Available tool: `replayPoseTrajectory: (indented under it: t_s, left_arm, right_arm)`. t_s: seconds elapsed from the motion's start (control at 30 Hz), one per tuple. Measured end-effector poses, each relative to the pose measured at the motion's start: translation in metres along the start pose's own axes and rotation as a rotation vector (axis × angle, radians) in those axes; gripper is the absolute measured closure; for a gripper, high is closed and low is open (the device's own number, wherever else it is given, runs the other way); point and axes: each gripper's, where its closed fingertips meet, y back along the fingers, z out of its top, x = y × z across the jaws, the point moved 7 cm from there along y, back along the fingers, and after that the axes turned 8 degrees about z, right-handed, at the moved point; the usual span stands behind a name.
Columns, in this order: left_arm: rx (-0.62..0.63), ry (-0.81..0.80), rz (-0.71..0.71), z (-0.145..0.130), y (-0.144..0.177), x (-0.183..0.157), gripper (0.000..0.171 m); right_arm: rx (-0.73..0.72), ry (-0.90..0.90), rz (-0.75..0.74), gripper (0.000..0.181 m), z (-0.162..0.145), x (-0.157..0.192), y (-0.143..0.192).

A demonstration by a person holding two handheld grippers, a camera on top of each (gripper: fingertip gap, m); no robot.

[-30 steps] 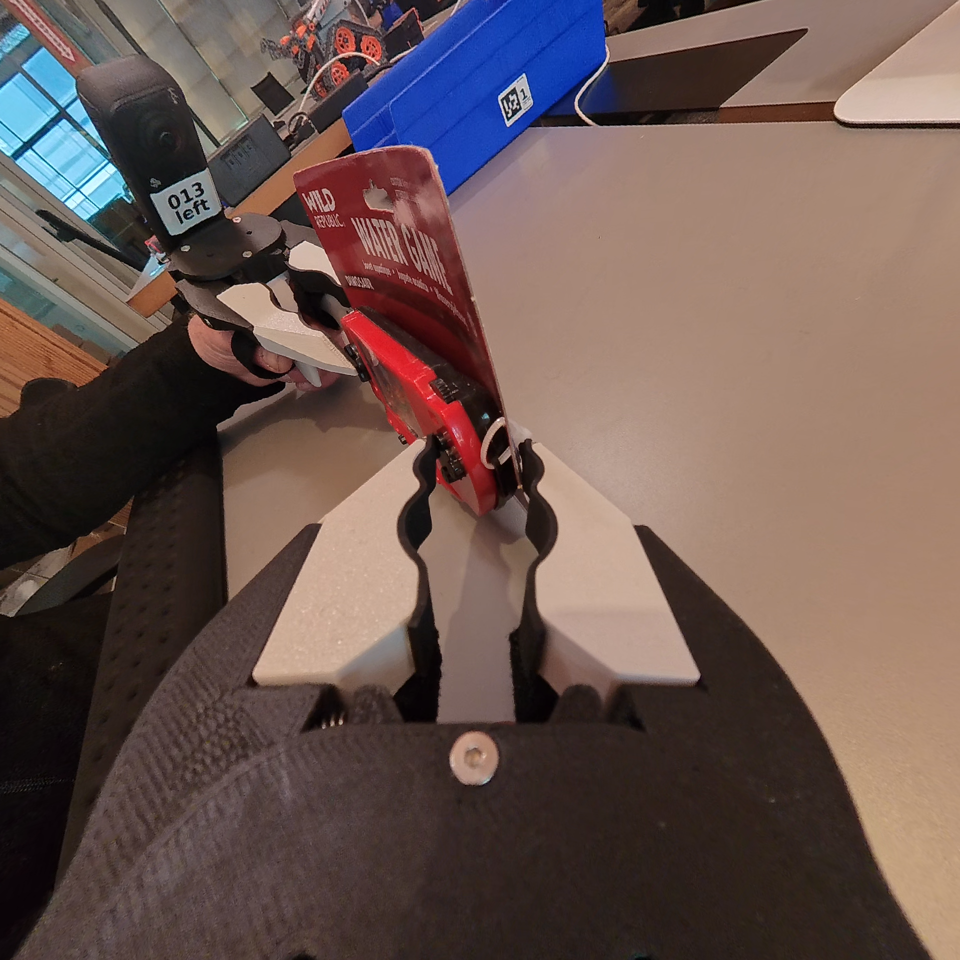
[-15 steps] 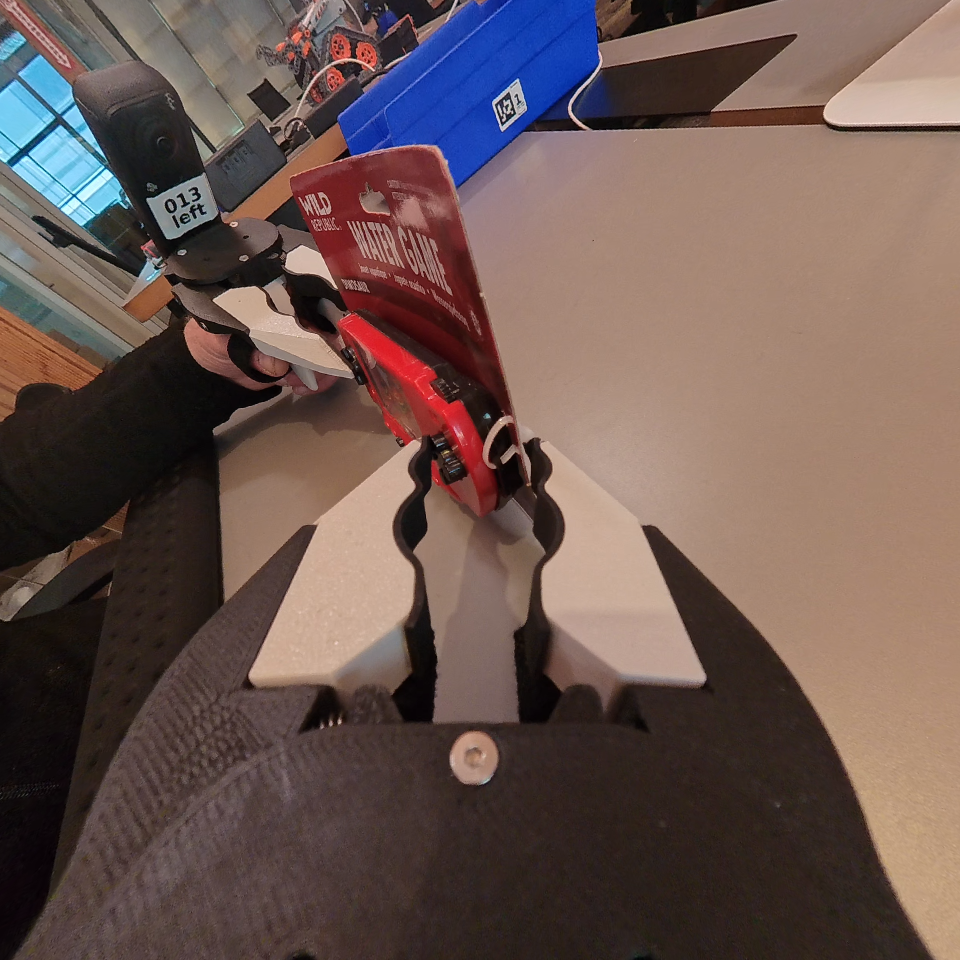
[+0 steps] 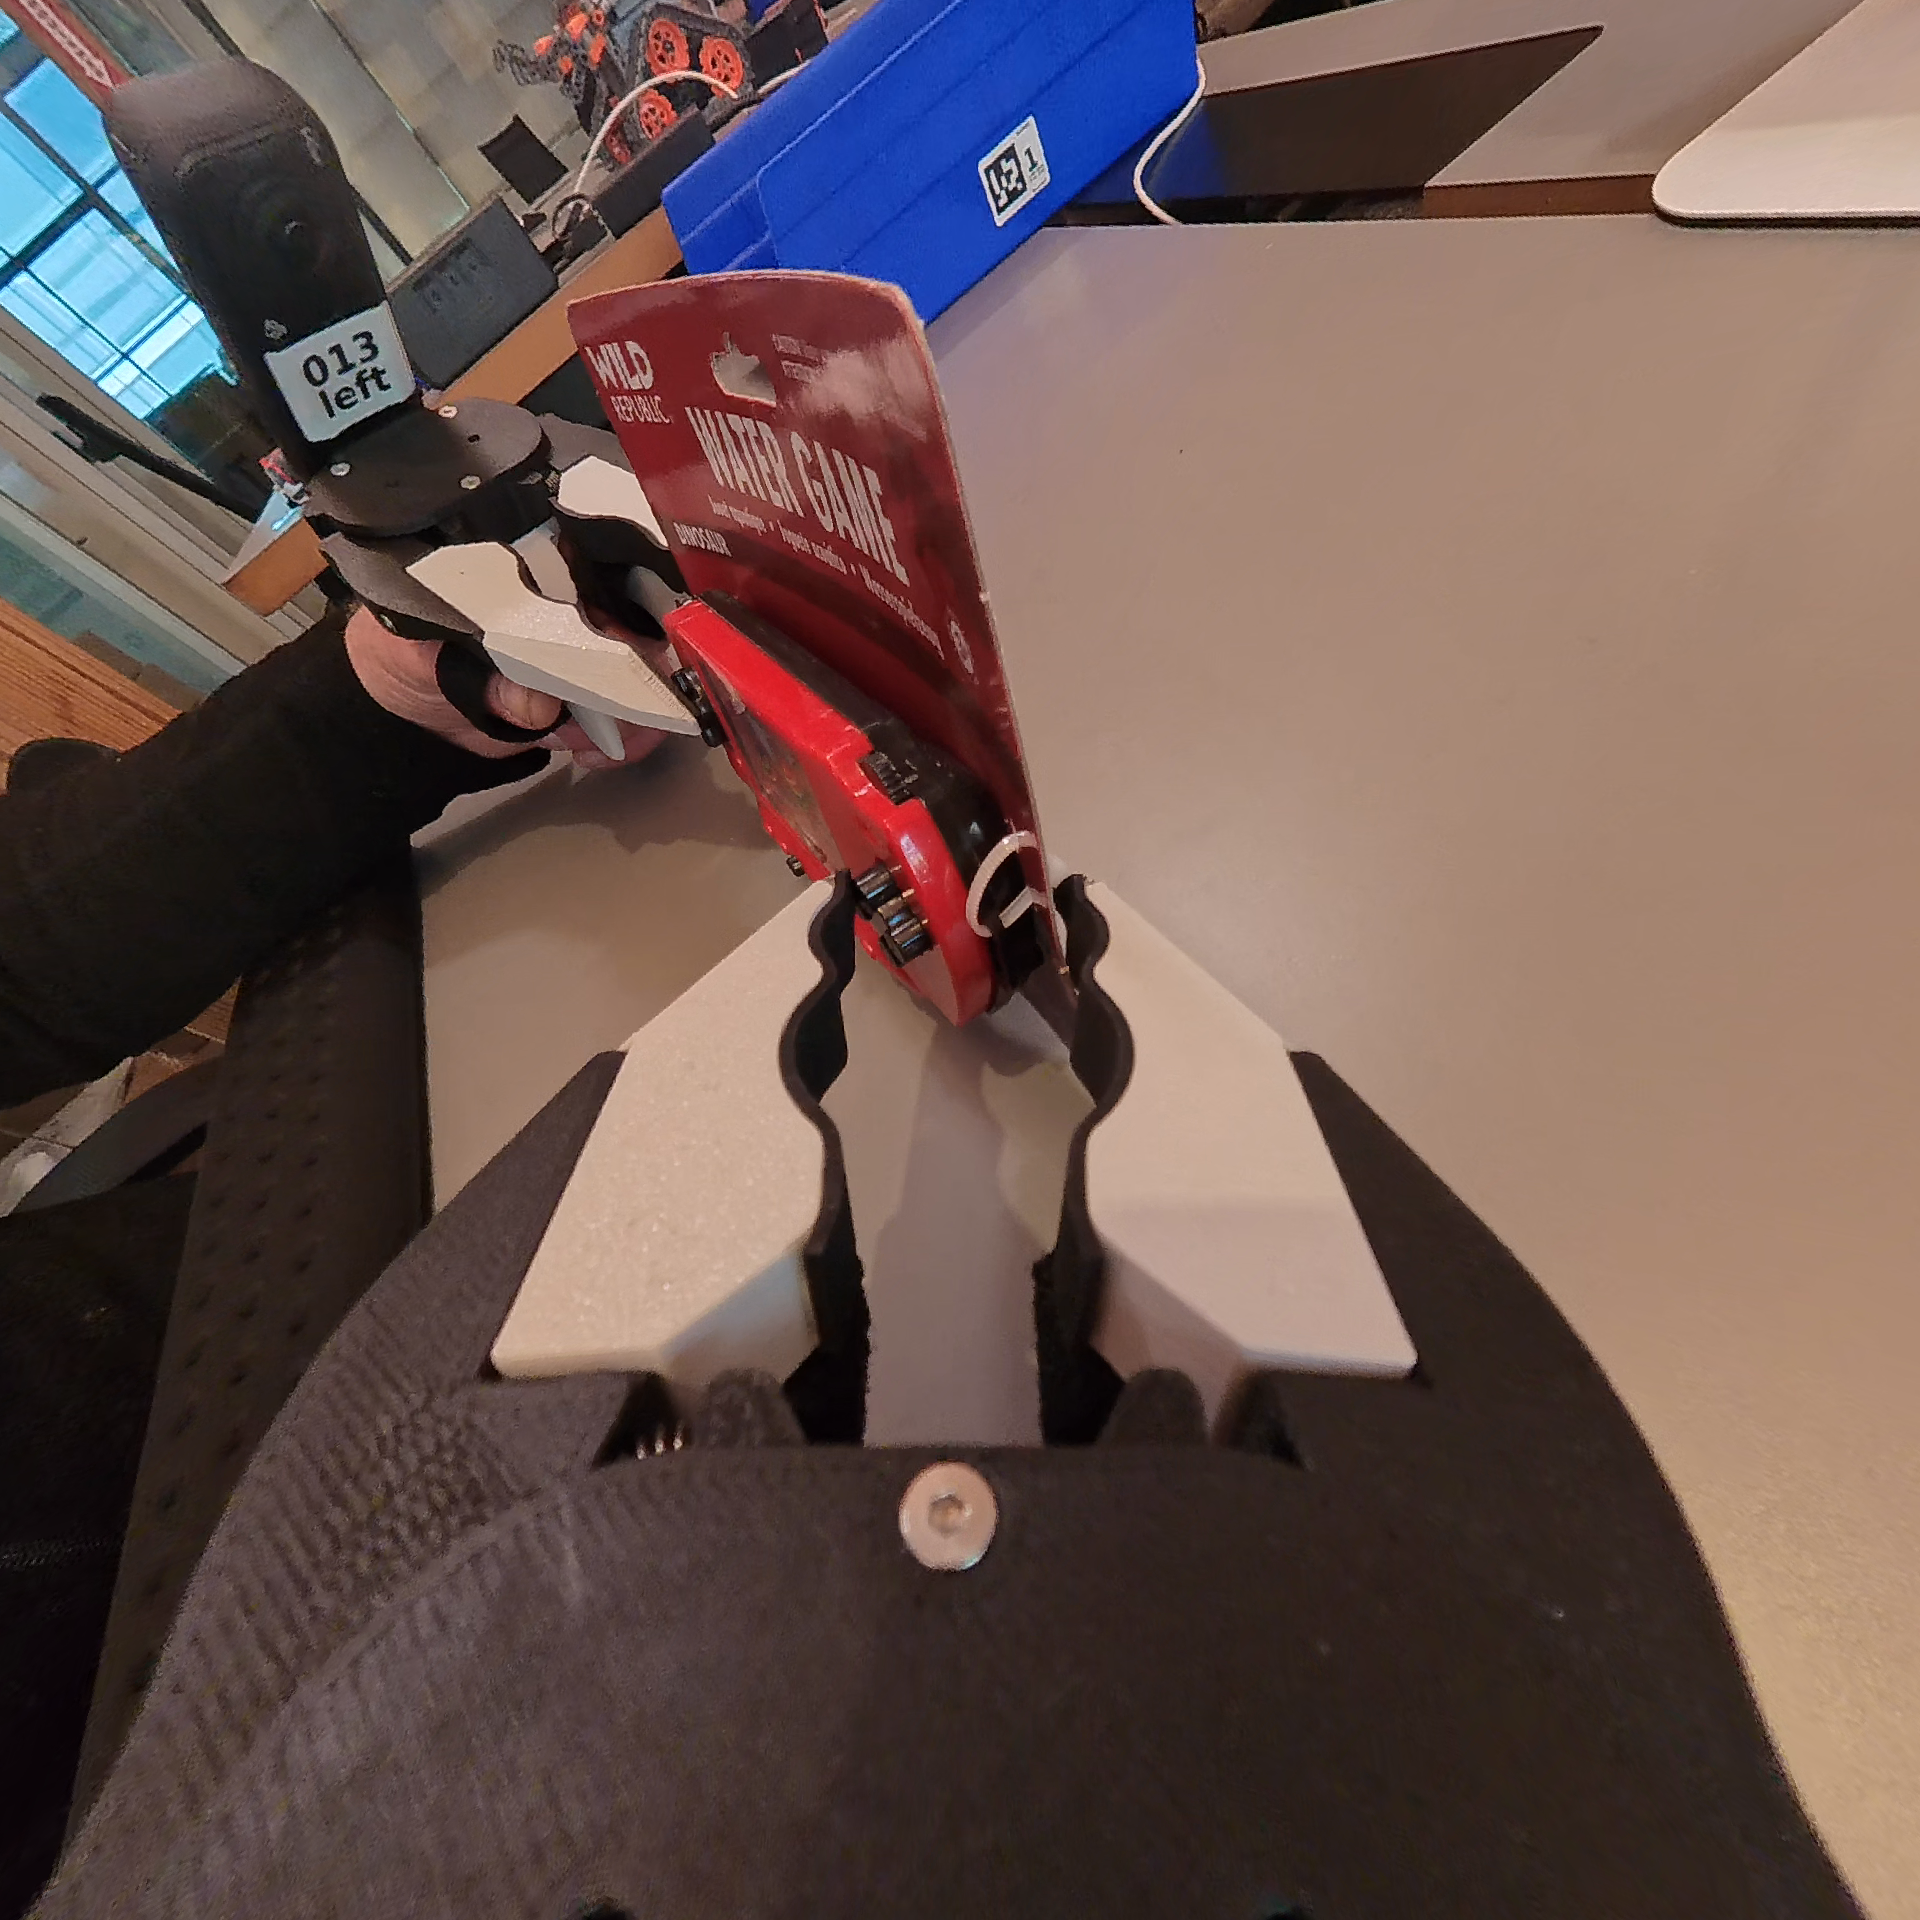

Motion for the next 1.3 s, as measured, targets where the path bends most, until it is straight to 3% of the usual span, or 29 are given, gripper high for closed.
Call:
replayPoseTrajectory:
  t_s: [0.33, 0.8, 1.3]
  left_arm:
    - [0.020, -0.011, 0.004, 0.0018, -0.0003, -0.0007, 0.143]
    - [0.010, 0.008, 0.001, 0.0013, -0.0011, -0.0002, 0.135]
    - [0.025, 0.002, -0.017, 0.0022, -0.0012, -0.0040, 0.143]
  right_arm:
    - [0.001, 0.004, 0.014, 0.145, -0.0008, 0.0005, 0.0004]
    - [0.004, 0.002, 0.018, 0.144, -0.0018, 0.0004, 0.0002]
    - [0.001, 0.003, 0.016, 0.144, -0.0015, 0.0005, 0.0008]
